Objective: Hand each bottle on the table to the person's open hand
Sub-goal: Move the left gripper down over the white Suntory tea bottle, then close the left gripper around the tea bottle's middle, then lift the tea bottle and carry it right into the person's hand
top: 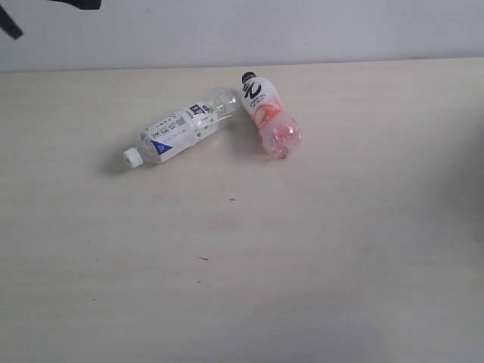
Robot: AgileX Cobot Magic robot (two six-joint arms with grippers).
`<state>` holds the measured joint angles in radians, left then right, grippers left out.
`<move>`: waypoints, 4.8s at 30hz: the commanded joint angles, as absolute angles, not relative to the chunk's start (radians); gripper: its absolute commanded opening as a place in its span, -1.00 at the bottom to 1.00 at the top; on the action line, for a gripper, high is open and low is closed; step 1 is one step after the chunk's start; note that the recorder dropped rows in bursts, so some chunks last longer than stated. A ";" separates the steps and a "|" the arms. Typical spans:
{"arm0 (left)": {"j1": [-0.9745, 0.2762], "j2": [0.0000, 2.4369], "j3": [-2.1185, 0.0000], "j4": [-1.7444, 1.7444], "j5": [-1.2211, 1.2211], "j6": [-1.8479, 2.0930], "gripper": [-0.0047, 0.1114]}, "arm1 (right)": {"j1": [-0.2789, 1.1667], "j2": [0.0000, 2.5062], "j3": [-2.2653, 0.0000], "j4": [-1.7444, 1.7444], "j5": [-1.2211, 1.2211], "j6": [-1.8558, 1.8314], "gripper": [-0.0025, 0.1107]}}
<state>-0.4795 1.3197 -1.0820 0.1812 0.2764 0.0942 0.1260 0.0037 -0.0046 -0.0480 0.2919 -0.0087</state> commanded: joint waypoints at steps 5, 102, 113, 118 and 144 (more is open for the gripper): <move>-0.408 1.683 -1.466 0.165 0.644 0.120 -0.92 | 0.129 0.000 0.000 -0.050 0.283 -0.006 -0.96; -0.401 2.243 -2.158 -0.223 1.221 0.194 -0.92 | 0.129 0.000 0.000 -0.050 0.282 -0.006 -0.96; -0.459 2.038 -1.877 -0.223 1.221 0.174 -0.92 | 0.129 0.000 0.000 -0.050 0.282 -0.006 -0.96; -0.511 1.915 -1.726 -0.225 1.194 0.142 -0.92 | 0.129 0.000 0.000 -0.050 0.282 -0.006 -0.96; -0.870 1.959 -1.512 -0.830 0.378 -0.032 -0.92 | 0.129 0.000 0.000 -0.050 0.282 -0.006 -0.96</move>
